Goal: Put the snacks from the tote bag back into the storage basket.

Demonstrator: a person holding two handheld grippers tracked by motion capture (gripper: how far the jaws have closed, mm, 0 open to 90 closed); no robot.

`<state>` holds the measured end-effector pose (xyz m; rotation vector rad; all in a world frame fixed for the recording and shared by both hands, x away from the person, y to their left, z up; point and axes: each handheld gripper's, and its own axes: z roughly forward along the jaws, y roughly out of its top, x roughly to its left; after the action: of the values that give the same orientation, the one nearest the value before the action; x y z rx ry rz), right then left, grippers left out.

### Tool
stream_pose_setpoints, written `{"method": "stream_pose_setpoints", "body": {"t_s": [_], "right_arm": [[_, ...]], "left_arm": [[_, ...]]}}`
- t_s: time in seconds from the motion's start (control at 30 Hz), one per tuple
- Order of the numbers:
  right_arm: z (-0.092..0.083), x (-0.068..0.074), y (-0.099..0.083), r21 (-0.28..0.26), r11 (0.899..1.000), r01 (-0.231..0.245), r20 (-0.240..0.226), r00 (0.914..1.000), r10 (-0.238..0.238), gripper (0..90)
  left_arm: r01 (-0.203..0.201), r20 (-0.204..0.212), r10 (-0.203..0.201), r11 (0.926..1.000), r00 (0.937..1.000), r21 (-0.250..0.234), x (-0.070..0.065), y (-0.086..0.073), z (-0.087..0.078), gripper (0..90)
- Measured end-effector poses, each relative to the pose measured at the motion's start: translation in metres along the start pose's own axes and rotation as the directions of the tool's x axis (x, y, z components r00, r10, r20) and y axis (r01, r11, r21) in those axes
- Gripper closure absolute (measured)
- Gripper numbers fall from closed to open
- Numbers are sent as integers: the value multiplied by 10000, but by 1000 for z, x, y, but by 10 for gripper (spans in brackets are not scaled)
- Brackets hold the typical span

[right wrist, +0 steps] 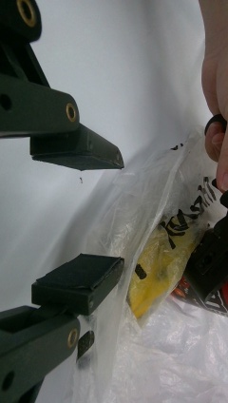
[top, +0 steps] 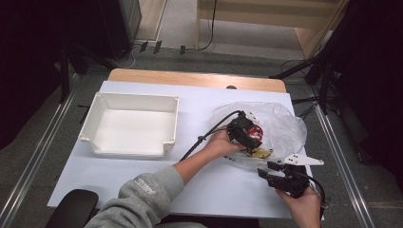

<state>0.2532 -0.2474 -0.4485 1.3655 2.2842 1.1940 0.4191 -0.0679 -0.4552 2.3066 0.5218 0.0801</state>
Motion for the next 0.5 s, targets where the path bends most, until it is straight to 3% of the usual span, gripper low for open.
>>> {"method": "stream_pose_setpoints", "body": {"t_s": [0.2,0.5], "right_arm": [[0,0,0,-5,10000,-18,-5,10000,18,475],[0,0,0,-9,10000,-56,-27,10000,56,475]], "left_arm": [[-240,-216,238,9997,9995,-68,-2,1,-1,242],[-234,-279,234,9997,9993,-1,-2,3,-8,257]]}}
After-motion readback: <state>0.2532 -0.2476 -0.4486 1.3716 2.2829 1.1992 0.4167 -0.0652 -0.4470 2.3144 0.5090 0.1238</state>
